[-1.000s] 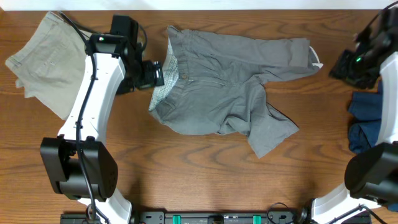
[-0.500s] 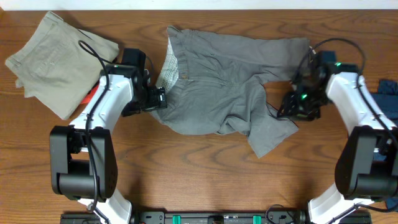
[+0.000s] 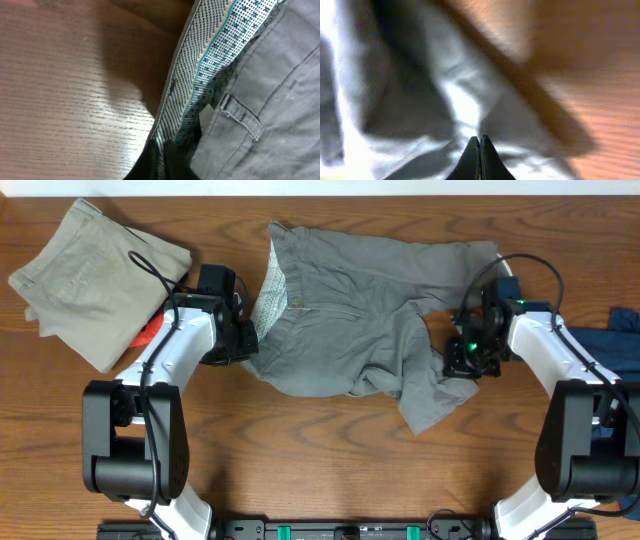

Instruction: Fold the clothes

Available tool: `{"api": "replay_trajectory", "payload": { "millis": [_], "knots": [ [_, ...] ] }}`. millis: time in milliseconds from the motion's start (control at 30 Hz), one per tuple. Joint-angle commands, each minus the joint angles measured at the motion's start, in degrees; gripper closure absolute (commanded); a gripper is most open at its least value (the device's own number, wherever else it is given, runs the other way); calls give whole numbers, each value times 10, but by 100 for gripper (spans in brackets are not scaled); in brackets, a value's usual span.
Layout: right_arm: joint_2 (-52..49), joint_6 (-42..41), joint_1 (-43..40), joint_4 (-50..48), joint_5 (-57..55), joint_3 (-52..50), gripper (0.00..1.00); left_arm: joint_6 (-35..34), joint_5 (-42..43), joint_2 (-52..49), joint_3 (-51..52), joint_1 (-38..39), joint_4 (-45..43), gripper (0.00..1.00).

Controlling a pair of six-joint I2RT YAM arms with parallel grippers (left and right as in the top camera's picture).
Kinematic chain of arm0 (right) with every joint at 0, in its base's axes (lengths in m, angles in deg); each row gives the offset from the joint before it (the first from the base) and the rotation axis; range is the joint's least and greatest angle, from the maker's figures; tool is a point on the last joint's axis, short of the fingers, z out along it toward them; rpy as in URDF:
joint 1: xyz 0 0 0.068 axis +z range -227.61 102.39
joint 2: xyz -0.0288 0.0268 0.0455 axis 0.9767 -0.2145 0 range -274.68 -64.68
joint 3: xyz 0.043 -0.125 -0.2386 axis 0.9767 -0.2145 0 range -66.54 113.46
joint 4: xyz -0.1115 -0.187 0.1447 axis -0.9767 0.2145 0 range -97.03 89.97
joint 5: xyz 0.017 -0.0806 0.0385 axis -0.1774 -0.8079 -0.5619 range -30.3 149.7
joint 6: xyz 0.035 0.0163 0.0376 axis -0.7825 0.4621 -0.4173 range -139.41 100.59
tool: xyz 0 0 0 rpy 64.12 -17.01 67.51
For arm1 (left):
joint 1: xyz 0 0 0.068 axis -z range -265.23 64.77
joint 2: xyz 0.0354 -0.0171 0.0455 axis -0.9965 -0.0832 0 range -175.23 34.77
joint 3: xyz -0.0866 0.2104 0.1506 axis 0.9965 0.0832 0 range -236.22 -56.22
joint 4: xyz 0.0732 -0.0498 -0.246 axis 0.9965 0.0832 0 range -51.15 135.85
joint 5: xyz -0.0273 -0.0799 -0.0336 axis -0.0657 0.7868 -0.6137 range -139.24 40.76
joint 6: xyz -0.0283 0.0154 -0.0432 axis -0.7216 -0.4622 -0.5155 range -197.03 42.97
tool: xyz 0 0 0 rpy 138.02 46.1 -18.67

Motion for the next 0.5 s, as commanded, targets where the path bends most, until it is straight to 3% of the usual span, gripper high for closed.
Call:
{"api": "replay_trajectory", "payload": {
  "millis": [0, 133, 200, 233, 333, 467],
  "knots": [
    [-2, -42, -39, -17, -54, 46, 99, 1, -3, 6, 3, -1, 5, 94],
    [-1, -2, -66, 16, 28, 105, 97, 1, -3, 6, 3, -1, 8, 94],
    [-1, 33, -66, 57, 51, 113, 70, 1, -3, 6, 3, -1, 8, 94],
    [-2, 48, -64, 82, 49, 112, 65, 1, -3, 6, 3, -1, 8, 94],
    [-2, 75, -53, 115, 46, 81, 60, 1, -3, 6, 4, -1, 10, 94],
    [-2, 74, -38, 82, 47, 11, 58, 1, -3, 6, 4, -1, 29, 94]
  ]
}}
